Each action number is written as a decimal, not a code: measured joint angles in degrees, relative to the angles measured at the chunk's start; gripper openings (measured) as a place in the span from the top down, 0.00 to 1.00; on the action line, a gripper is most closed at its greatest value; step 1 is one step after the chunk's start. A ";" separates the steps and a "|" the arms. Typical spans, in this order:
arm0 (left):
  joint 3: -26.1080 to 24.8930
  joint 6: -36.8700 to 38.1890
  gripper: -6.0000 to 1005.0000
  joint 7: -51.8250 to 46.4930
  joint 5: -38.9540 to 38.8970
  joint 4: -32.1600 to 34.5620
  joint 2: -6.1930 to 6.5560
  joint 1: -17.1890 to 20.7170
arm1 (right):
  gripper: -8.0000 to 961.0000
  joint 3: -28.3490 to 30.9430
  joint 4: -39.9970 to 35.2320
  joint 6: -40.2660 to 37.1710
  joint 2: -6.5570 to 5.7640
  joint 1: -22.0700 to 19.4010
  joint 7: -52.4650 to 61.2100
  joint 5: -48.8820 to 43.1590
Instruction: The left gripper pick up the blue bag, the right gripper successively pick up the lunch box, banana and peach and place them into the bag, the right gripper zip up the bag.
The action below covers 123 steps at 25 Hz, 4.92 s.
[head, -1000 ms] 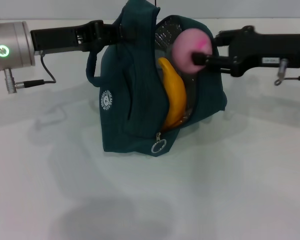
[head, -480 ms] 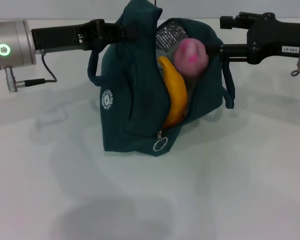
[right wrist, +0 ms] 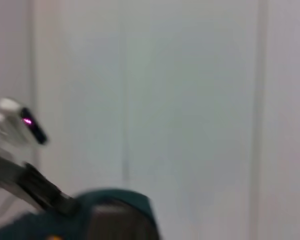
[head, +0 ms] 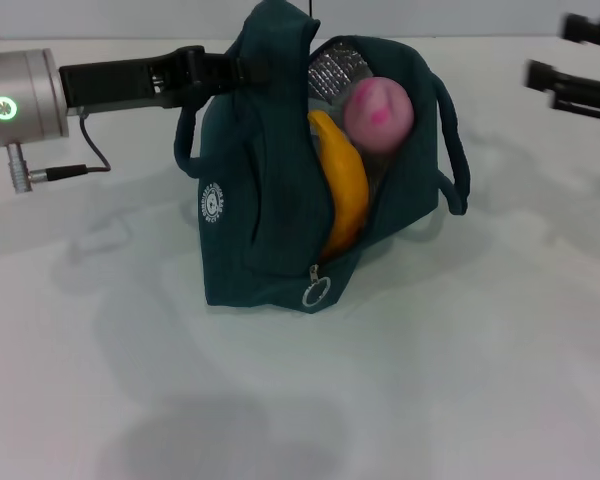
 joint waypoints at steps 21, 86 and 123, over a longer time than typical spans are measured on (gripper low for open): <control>-0.06 0.08 0.93 0.07 0.01 -0.62 -0.37 0.71 | 0.20 -11.08 15.15 35.85 1.06 12.91 -12.92 4.14; -1.18 7.65 0.92 3.73 -0.43 -7.47 -1.68 5.26 | 0.20 -30.55 2.57 25.66 0.15 -5.65 -28.72 36.19; -0.74 0.41 0.58 8.19 1.70 -7.19 -1.85 1.51 | 0.20 -35.19 6.43 21.42 -0.19 -3.95 -15.45 29.22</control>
